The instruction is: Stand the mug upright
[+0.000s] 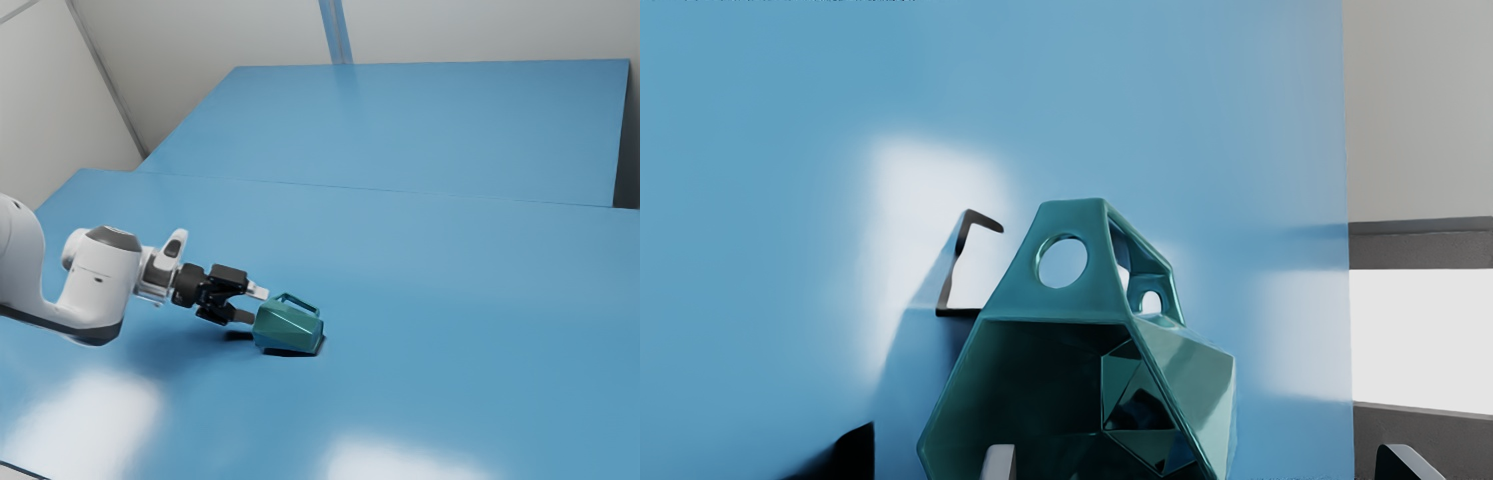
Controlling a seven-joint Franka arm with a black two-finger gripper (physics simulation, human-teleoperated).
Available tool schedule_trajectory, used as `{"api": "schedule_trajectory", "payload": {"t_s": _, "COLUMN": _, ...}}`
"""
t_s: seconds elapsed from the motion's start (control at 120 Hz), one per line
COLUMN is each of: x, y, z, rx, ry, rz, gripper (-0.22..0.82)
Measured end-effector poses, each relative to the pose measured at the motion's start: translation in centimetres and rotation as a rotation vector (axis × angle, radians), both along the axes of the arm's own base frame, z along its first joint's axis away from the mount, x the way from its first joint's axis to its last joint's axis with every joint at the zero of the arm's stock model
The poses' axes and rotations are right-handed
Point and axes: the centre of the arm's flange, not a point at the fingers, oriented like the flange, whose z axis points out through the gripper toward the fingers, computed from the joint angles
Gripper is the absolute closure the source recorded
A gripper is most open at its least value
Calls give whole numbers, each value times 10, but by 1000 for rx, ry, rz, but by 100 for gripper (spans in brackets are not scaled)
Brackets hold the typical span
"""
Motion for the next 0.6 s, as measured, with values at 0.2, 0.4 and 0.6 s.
{"api": "schedule_trajectory", "payload": {"t_s": 0.2, "x": 1, "y": -8, "z": 0, "rx": 7, "ry": -46, "rz": -39, "gripper": 2}}
{"api": "schedule_trajectory", "payload": {"t_s": 0.4, "x": -2, "y": -19, "z": -4, "rx": 9, "ry": -62, "rz": -78, "gripper": 2}}
{"api": "schedule_trajectory", "payload": {"t_s": 0.6, "x": -2, "y": -30, "z": -5, "rx": 11, "ry": -79, "rz": -112, "gripper": 2}}
